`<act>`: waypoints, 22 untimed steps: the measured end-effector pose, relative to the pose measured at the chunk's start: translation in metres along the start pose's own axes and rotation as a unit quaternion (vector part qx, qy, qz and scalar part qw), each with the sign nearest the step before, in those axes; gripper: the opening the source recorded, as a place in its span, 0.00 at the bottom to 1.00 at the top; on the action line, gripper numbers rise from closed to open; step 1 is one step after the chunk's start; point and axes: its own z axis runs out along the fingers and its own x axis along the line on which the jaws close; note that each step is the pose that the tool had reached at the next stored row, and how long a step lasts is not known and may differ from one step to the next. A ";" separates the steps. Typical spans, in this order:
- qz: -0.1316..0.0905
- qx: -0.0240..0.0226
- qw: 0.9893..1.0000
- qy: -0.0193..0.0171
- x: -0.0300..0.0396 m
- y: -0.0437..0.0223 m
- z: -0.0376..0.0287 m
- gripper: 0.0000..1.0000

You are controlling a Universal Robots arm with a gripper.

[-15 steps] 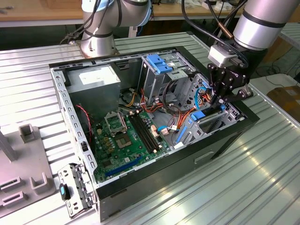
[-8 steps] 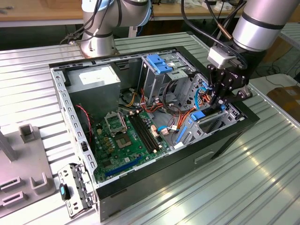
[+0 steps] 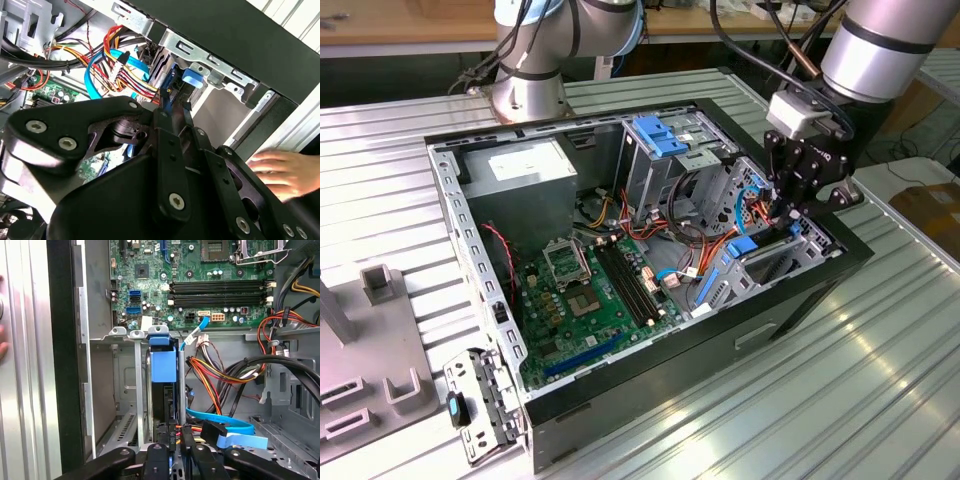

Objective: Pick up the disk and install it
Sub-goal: 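Insert the first disk wire, then insert the second disk wire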

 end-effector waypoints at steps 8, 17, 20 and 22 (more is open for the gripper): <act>0.000 0.000 1.000 0.000 0.0000 0.0000 -0.0005 0.11; 0.000 -0.002 1.000 0.000 0.0005 -0.0004 -0.0084 0.11; 0.000 -0.007 1.000 0.000 0.0007 -0.0010 -0.0202 0.11; -0.001 -0.014 1.000 0.001 0.0010 -0.0012 -0.0261 0.11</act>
